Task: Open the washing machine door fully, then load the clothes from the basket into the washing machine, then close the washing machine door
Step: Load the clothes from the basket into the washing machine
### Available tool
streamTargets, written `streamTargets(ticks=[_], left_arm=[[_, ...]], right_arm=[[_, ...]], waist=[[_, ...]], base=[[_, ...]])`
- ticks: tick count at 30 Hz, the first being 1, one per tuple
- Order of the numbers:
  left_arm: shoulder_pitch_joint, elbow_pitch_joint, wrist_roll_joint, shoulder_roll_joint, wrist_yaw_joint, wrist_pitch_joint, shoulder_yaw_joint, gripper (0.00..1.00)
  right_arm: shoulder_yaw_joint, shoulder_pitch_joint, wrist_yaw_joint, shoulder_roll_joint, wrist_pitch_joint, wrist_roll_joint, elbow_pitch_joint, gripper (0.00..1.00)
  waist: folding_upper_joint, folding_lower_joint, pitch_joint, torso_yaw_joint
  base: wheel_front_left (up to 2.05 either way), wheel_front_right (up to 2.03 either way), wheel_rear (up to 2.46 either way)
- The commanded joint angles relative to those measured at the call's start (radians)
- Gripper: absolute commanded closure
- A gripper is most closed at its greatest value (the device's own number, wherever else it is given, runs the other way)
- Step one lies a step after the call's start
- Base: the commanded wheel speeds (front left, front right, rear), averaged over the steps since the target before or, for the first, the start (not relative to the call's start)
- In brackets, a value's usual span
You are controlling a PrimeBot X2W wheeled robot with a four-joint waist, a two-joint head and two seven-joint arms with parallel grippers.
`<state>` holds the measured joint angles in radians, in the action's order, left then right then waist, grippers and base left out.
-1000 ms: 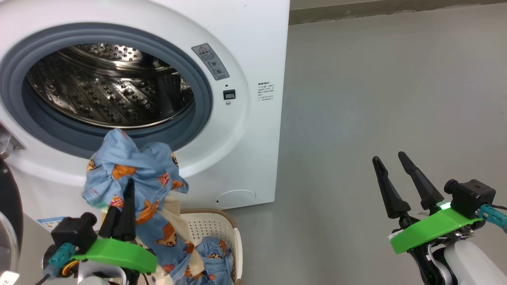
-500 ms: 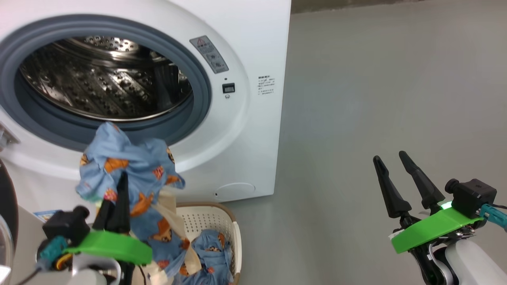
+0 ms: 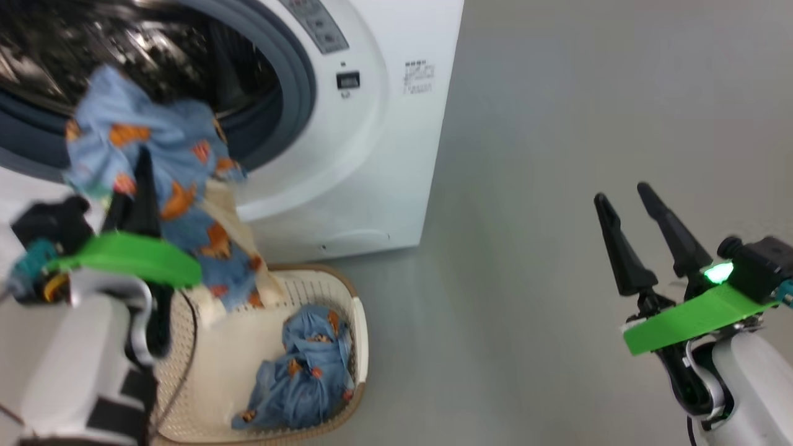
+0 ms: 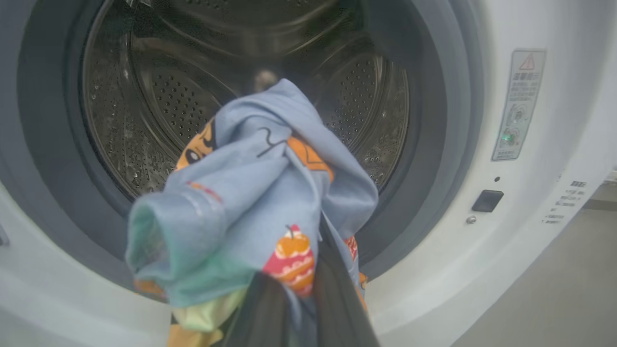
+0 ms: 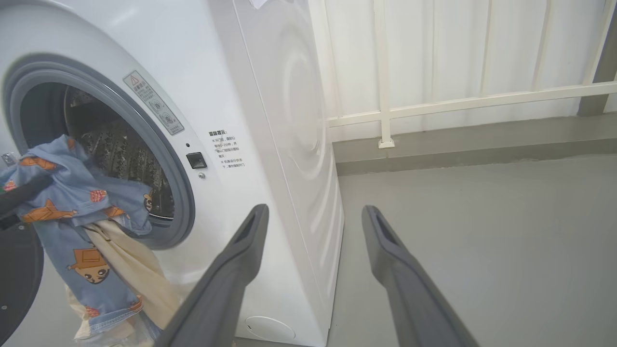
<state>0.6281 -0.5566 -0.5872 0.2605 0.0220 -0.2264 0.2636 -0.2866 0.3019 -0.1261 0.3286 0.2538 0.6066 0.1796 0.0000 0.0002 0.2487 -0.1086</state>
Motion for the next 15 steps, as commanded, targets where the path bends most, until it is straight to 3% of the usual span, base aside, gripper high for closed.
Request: streamTargets(ticks=[1,15], left_arm=[[0.081,-0.017,0.004,0.036,-0.010,-0.014,-0.041,1.00],[0.432,-0.266,0.022,0.111,-0.074,-0.031,-0.080,1.00]], right_arm=[[-0.005,0.025,-0.005,0.022,0.008,-0.007,-0.036,0.00],[0.039,0.093,-0.005,0.006,0.008,0.003,-0.133,0.00]], waist=[[0.0000,-0.0002,0.107,-0.027],[0.0000,-0.0002,0.353,-0.096]], base=[[0.00,0.00,0.00],[0.00,0.00,0.00]])
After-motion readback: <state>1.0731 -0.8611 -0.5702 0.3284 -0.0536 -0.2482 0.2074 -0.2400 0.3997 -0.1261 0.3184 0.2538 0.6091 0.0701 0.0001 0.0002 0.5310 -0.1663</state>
